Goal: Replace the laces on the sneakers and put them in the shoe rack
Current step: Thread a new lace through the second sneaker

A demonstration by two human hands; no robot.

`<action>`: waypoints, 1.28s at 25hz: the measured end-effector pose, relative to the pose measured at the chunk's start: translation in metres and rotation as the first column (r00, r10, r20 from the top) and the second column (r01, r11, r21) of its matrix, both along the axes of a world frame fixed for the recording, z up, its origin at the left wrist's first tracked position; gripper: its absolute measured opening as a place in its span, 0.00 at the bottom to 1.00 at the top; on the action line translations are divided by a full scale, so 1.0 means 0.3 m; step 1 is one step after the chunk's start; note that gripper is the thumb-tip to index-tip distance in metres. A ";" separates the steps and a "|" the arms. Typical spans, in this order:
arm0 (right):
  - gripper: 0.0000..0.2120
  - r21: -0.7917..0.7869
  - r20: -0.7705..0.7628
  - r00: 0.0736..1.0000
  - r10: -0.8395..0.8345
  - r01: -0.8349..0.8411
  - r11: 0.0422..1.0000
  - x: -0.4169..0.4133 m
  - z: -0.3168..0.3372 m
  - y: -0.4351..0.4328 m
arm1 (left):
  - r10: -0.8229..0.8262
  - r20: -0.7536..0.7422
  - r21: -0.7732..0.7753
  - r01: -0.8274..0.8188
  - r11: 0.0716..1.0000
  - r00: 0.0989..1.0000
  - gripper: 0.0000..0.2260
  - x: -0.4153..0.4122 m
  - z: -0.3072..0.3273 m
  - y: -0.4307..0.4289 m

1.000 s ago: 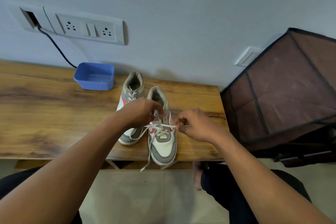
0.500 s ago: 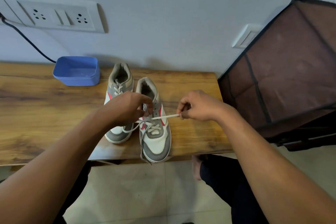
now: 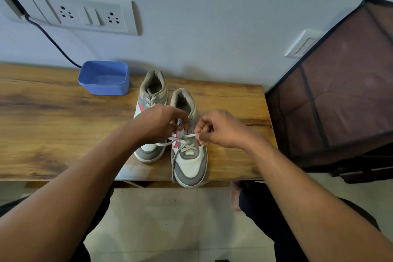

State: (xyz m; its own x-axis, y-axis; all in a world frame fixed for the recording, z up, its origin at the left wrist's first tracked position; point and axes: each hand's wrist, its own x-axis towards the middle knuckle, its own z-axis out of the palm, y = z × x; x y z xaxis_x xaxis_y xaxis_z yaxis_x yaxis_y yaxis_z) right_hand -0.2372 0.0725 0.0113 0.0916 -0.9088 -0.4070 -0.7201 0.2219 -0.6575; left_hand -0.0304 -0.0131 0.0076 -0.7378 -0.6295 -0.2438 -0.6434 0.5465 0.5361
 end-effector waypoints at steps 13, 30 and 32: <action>0.04 0.002 -0.056 0.998 -0.038 0.039 0.999 -0.064 0.028 -0.013 | 0.010 -0.006 0.011 -0.010 1.000 1.000 0.09 0.008 -0.016 0.005; 0.07 -0.007 -0.003 1.000 -0.008 0.008 1.000 -0.044 0.006 -0.017 | -0.002 -0.044 0.027 0.003 1.000 0.999 0.10 0.019 -0.016 0.000; 0.08 0.014 0.020 1.000 -0.024 0.024 1.000 -0.035 0.003 -0.005 | -0.003 -0.074 0.031 0.006 0.999 0.997 0.10 0.025 -0.004 0.002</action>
State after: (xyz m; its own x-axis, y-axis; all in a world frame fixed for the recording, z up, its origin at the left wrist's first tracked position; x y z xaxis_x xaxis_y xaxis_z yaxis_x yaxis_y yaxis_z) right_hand -0.2477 0.0709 0.0122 0.0782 -0.9053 -0.4175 -0.7008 0.2480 -0.6688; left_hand -0.0229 -0.0125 0.0065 -0.7573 -0.6191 -0.2079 -0.5989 0.5314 0.5991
